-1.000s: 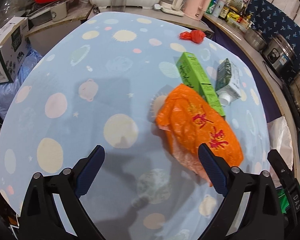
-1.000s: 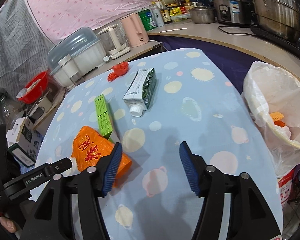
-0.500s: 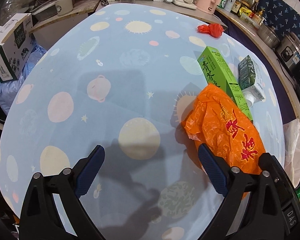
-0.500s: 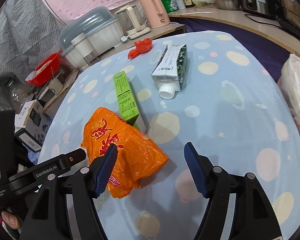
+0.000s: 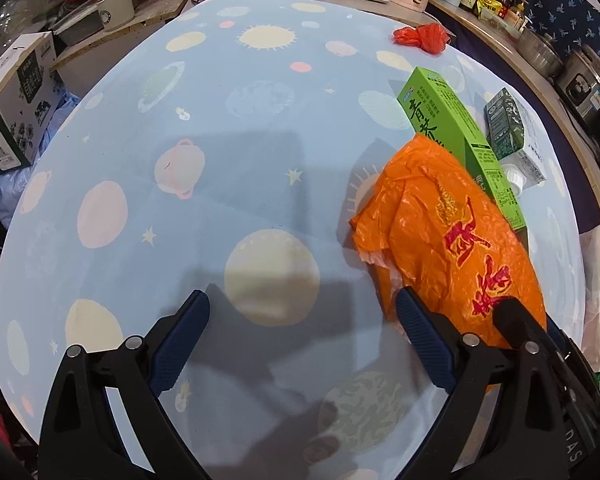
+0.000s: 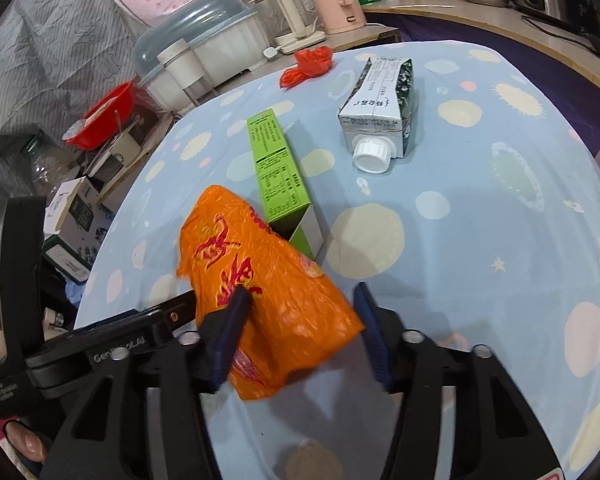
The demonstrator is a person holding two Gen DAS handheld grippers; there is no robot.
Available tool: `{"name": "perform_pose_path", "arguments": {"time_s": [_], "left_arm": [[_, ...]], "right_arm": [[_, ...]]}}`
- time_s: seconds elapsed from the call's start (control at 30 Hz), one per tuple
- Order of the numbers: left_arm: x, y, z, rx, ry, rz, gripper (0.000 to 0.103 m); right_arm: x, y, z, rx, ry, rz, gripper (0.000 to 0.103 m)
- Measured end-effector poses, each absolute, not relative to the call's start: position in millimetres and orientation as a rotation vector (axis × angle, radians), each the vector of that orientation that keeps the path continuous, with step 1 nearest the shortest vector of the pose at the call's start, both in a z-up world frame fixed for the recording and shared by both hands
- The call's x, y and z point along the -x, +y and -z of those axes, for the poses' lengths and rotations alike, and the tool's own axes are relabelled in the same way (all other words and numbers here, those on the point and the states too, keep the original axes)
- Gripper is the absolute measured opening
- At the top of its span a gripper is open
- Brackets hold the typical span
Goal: Collect trash
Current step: 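Move both grippers to the orange printed bag and close the right on it, then grasp the green box with the left gripper while the right holds the orange bag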
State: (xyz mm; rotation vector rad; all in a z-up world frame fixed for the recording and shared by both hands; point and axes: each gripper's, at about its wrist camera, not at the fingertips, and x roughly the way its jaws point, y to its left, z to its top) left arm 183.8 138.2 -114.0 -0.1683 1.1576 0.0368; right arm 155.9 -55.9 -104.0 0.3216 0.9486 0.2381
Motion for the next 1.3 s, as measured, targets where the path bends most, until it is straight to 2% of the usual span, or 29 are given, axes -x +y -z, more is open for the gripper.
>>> {"name": "perform_pose_path", "arguments": {"time_s": [0.13,0.6,1.03,1.3], "left_arm": [[-181,138,109,0.169,1.146,-0.037,0.09],[-181,93,76,0.165,1.093,0.041,0.09],[-218,13,59,0.189,1.074,0.08,0.094],[-260,-26,79,0.155,1.112,-0.029,0.094]], "right_arm": [[-142,-60,98,-0.305,0.924,-0.26,0.031],[-83,-136,68,-0.375,0.816,-0.13,0.009],[-70,-215,56,-0.5,0.729,0.044,0.008],[-79,-234,58,-0.529,0.718,0.062,0.008]]}}
